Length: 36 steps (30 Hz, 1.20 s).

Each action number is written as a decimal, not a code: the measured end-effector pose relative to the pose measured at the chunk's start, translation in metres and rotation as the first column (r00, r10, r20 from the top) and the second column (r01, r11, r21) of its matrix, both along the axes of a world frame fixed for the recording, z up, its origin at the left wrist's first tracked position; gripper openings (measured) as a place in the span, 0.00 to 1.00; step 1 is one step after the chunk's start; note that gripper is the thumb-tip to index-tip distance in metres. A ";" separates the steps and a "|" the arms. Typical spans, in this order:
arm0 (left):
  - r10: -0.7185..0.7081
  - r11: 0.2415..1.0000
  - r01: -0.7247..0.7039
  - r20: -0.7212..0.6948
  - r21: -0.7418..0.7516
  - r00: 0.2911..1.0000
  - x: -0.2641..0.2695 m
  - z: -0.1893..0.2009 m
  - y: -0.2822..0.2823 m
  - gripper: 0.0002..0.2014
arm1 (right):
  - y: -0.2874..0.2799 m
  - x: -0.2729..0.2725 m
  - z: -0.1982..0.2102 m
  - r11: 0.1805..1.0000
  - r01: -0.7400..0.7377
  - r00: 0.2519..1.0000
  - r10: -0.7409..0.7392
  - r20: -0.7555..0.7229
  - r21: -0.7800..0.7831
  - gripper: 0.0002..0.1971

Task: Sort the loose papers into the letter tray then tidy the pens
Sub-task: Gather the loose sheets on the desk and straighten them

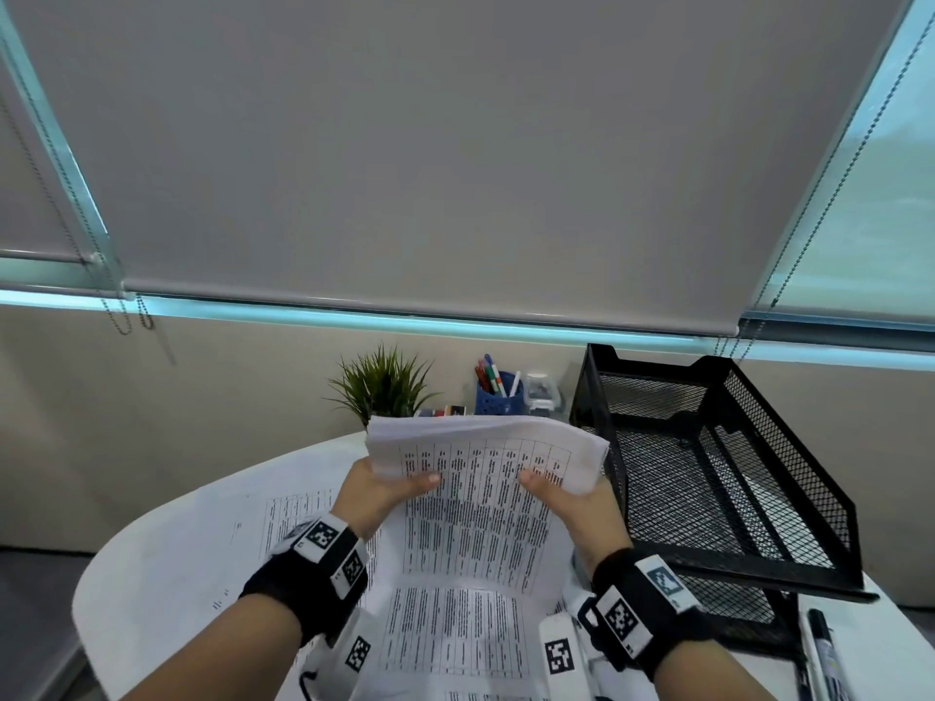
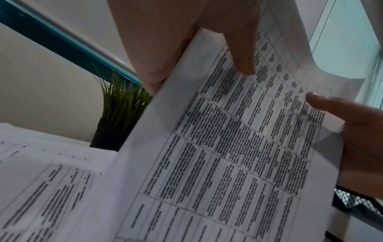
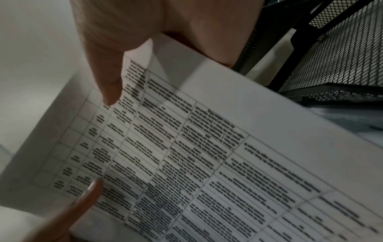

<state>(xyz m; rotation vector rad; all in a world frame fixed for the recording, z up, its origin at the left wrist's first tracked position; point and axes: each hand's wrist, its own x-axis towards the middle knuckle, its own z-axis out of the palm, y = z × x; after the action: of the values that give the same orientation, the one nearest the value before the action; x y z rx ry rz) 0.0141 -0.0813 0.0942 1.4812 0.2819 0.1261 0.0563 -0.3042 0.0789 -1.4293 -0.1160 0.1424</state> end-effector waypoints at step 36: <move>0.086 0.995 -0.091 -0.120 -0.037 0.989 -0.009 -0.019 -0.004 0.11 | 0.007 -0.002 -0.011 0.993 0.046 0.990 -0.059 -0.127 -0.104 0.19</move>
<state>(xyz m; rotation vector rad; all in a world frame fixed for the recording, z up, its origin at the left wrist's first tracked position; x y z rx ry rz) 0.0053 -0.0854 0.0753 1.4372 0.4442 0.1032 0.0538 -0.2969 0.0682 -1.5186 0.0369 0.2000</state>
